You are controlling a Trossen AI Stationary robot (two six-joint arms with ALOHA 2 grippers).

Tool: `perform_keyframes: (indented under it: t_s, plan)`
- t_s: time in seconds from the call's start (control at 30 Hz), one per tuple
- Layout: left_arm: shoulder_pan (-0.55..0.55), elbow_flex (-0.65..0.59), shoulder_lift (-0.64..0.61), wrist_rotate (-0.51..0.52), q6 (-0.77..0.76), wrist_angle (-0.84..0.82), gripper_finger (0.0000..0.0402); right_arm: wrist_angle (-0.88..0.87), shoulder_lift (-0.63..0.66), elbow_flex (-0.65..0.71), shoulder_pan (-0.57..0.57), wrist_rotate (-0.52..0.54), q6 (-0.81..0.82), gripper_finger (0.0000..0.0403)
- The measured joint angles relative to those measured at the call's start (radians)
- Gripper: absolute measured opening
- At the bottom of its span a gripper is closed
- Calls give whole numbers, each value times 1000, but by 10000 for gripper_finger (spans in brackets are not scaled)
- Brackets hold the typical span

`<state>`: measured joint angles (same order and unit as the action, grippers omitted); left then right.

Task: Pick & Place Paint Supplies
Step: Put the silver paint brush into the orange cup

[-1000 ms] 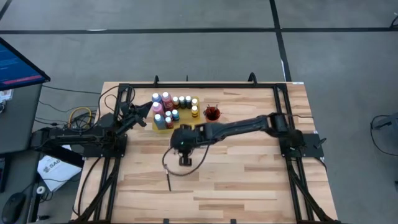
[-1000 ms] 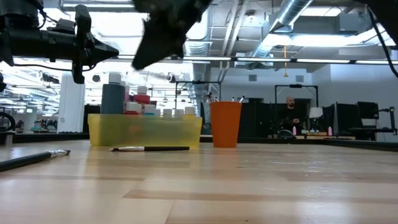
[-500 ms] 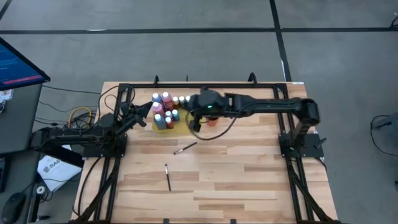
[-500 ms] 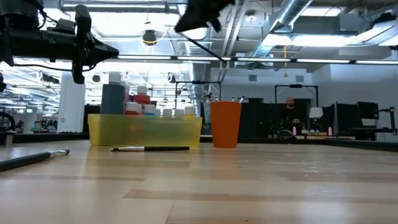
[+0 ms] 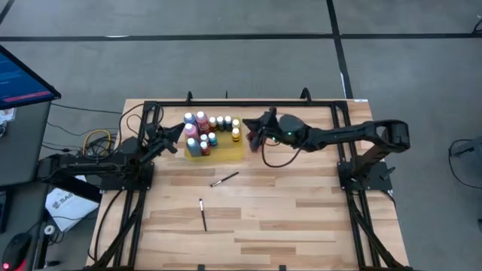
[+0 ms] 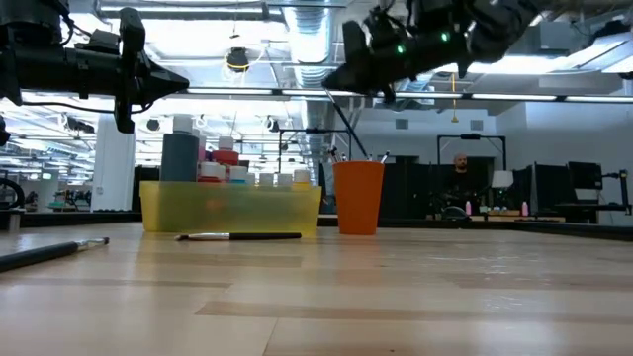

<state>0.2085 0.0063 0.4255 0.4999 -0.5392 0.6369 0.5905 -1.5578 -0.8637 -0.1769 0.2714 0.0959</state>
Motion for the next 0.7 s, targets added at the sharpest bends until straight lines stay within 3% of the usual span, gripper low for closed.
perform_keyframes:
  t_s: [0.33, 0.7]
  plan:
    - [0, 0, 0, 0, 0, 0, 1, 193, -53, 92, -29, -9, -4, 0]
    - [0, 0, 0, 0, 0, 0, 1, 214, -110, 115, -1, -11, 1, 1]
